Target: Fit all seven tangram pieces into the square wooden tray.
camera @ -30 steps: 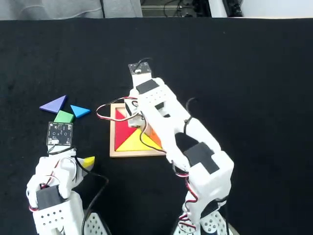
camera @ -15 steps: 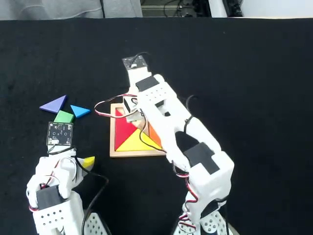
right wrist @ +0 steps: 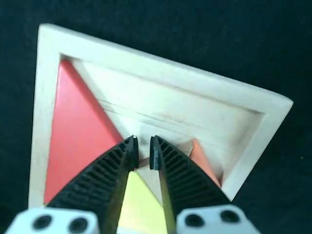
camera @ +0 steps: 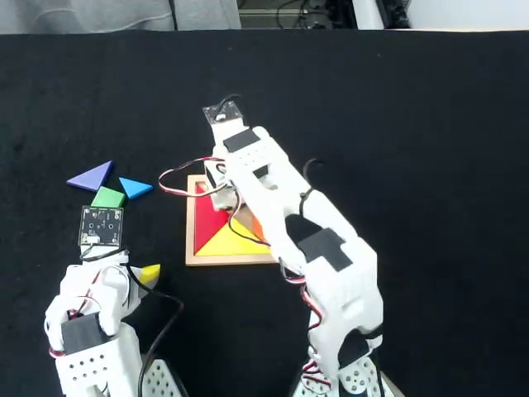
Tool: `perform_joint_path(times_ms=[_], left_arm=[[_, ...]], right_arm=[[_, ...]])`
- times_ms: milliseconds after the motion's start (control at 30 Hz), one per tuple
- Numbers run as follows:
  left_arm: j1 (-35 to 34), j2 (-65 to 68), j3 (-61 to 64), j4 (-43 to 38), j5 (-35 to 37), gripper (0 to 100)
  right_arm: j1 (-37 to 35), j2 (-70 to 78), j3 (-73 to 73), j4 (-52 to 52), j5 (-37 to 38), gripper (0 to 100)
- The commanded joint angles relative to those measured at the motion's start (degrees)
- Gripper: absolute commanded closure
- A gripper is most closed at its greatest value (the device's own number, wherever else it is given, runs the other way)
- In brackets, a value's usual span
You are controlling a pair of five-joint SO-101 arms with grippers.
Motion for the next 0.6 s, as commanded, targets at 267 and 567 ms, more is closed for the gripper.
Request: perform_joint_path(times_ms=[267, 567], left_arm=[[-0.48, -0.26, 0.04, -0.44, -0.35, 63], [-0.48, -0.26, 0.04, -0.53, -0.18, 63]], right_arm=[[1.41, -15.52, 1.19, 2.55, 0.62, 98.4], [13.01, -29.05, 17.27, -12.22, 0.62, 98.2]])
